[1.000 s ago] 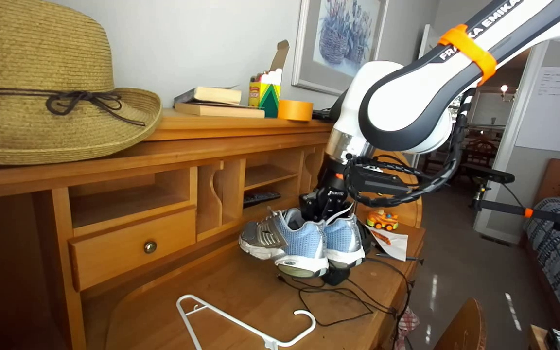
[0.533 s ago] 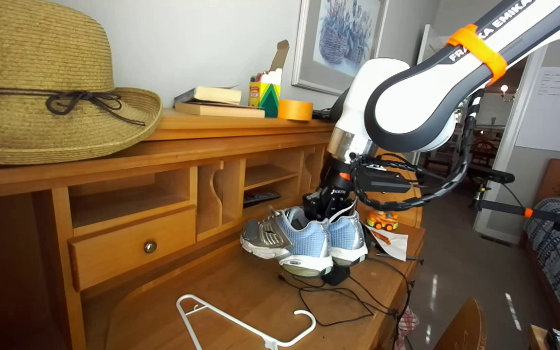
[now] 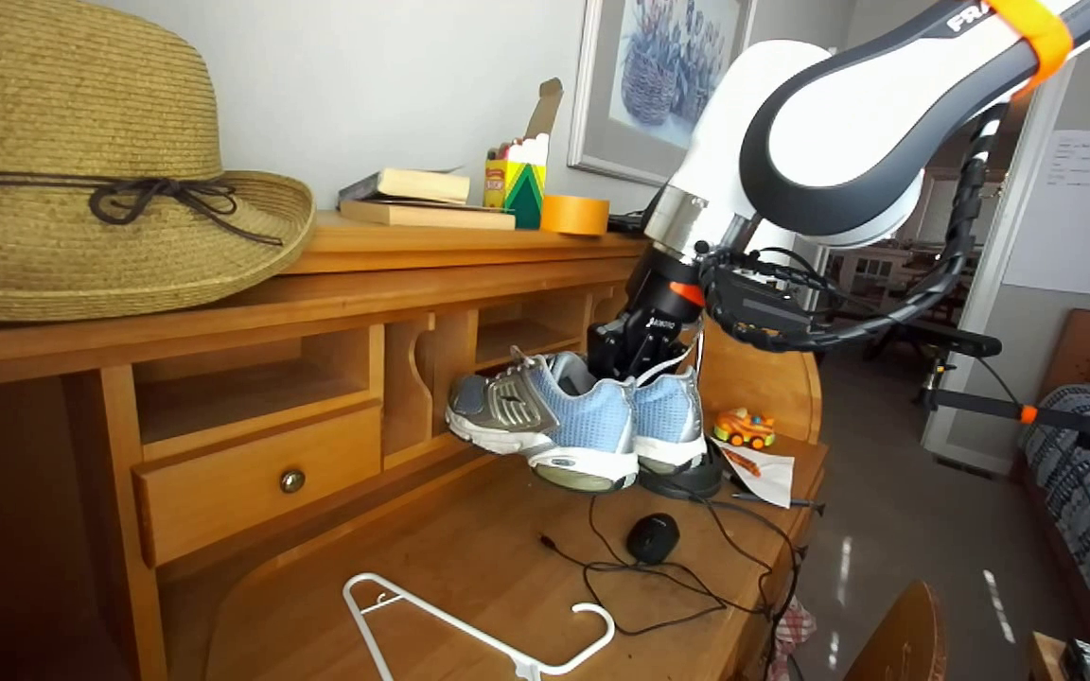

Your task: Move the shoes to the left

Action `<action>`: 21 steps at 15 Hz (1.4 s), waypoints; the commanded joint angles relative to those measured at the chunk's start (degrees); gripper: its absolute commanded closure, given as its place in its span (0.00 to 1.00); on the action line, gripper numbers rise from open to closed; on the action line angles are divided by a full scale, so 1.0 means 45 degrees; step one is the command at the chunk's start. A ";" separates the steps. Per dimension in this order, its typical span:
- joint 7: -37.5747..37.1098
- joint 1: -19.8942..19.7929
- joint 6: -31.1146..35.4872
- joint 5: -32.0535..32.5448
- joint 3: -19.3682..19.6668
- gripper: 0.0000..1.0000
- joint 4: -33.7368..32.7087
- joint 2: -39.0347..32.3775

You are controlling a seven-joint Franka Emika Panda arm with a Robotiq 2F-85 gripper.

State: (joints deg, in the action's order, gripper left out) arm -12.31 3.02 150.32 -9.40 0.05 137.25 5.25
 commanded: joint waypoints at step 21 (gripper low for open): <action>0.4181 0.0508 -0.0888 -0.3272 -0.1164 0.96 -0.1158 -0.2893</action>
State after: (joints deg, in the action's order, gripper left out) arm 6.01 5.33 145.82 -24.69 -4.23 136.38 -3.06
